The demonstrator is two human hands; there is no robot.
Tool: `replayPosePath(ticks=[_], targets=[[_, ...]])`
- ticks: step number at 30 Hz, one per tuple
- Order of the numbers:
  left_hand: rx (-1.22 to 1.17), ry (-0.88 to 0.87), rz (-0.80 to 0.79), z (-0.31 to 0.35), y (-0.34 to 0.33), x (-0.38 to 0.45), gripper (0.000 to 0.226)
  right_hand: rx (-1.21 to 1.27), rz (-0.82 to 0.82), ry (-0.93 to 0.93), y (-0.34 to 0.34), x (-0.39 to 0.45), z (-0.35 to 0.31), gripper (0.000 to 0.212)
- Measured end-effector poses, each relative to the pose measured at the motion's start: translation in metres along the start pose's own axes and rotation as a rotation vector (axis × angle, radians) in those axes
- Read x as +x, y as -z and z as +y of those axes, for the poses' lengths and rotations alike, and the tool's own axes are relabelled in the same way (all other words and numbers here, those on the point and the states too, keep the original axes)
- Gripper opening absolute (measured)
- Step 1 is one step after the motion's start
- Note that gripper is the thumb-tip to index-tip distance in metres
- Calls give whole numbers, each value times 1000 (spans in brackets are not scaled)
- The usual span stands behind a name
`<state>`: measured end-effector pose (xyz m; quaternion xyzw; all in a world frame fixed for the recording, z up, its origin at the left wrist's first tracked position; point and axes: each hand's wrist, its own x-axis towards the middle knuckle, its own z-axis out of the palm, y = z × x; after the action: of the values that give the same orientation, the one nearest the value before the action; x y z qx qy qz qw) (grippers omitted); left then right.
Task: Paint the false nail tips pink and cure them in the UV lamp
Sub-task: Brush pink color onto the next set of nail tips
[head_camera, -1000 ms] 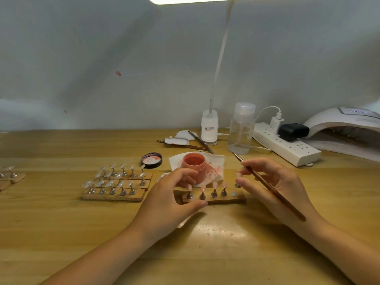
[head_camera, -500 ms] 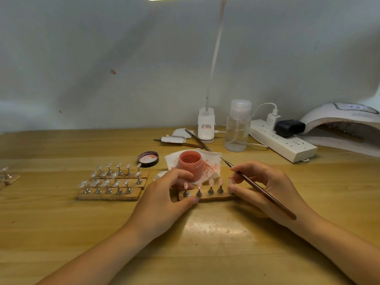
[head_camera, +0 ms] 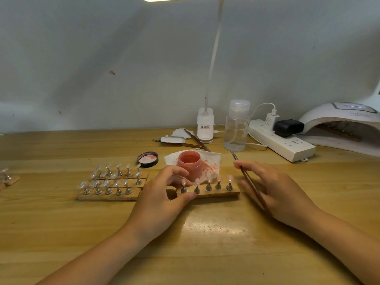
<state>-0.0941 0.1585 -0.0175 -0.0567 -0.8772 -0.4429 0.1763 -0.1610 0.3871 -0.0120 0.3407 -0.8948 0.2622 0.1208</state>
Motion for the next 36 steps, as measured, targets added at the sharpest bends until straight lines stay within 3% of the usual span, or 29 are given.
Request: replayPosePath(ticks=[6,11,18,22,25,29,30,32,34,36], targets=[[-77,-8,74,2,1,-2,30,-107,-168,45,-3,4,4,51],[-107,-2,102,6,1,-2,32,-194,-256,106,-6,5,6,41],[-133,-24,108,8,0,-3,32,-138,-140,49,-4,4,3,41],[-128,-61,135,14,0,-4,34,59,18,45,0,3,0,46],[-121,-83,169,18,1,-4,34,217,168,-57,7,4,1,45],[-117,-85,160,27,-8,3,37,554,261,-348,31,14,12,21],[-139,-73,148,31,-15,7,37,721,240,-477,40,17,16,15],[-185,-44,89,44,-34,20,36,971,101,-676,59,19,26,25],[-145,-96,12,59,-55,40,38,992,-10,-748,79,17,42,39],[-106,-181,-91,74,-73,60,42,947,-42,-761,101,10,58,39]])
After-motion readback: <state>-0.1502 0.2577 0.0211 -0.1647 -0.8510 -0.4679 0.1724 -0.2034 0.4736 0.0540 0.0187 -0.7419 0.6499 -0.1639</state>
